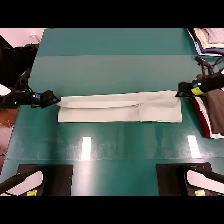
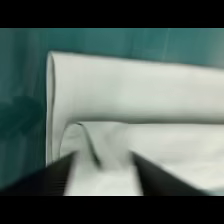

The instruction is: Fold the shirts.

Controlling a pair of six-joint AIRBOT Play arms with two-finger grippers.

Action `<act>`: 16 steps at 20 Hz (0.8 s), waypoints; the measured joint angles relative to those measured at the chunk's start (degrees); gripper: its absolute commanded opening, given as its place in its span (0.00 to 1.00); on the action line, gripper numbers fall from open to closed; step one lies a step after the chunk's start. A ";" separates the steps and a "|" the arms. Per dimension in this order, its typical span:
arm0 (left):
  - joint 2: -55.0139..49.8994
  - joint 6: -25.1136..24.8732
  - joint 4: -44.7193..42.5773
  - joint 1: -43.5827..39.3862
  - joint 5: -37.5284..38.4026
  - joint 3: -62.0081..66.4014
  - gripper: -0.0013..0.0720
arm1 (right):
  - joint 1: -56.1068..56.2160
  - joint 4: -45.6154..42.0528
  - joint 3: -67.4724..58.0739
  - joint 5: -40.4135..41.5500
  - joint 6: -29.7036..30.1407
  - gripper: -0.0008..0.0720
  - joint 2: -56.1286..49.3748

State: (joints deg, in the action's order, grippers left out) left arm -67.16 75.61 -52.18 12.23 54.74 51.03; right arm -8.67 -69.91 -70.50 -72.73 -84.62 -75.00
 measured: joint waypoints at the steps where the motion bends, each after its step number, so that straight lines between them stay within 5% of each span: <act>1: -0.13 0.59 0.94 -0.09 -1.70 0.33 0.91 | 0.70 0.98 -1.01 1.53 -0.07 0.67 -1.20; 3: -0.28 1.55 2.54 -0.11 -3.85 1.49 0.91 | 1.44 4.04 -3.30 4.31 -0.09 0.67 -3.17; 4: -0.33 1.86 3.21 -0.07 -4.11 2.32 0.79 | 1.36 5.64 -4.46 4.96 0.44 0.67 -3.89; 6: -0.39 1.97 4.00 -0.09 -2.84 3.82 0.22 | 0.26 8.44 -6.16 4.26 2.36 0.67 -4.61; 7: -0.39 1.64 4.28 -0.09 -1.49 4.35 0.05 | -0.70 9.05 -6.58 2.71 3.45 0.66 -4.85; 8: -0.42 0.83 4.37 -0.22 0.00 4.74 0.05 | -1.97 9.70 -6.69 0.46 4.90 0.68 -4.98; 10: -0.44 -0.57 4.68 -0.85 2.58 5.18 0.05 | -4.90 10.67 -5.99 -3.85 7.65 0.94 -5.14; 16: -0.44 -2.23 4.92 -7.96 5.66 5.60 0.05 | -14.60 11.65 1.79 -8.50 15.52 0.93 -5.49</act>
State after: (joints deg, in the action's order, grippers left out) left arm -67.59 73.38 -47.27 4.27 60.40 56.62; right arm -23.27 -58.26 -68.71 -81.23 -69.10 -80.49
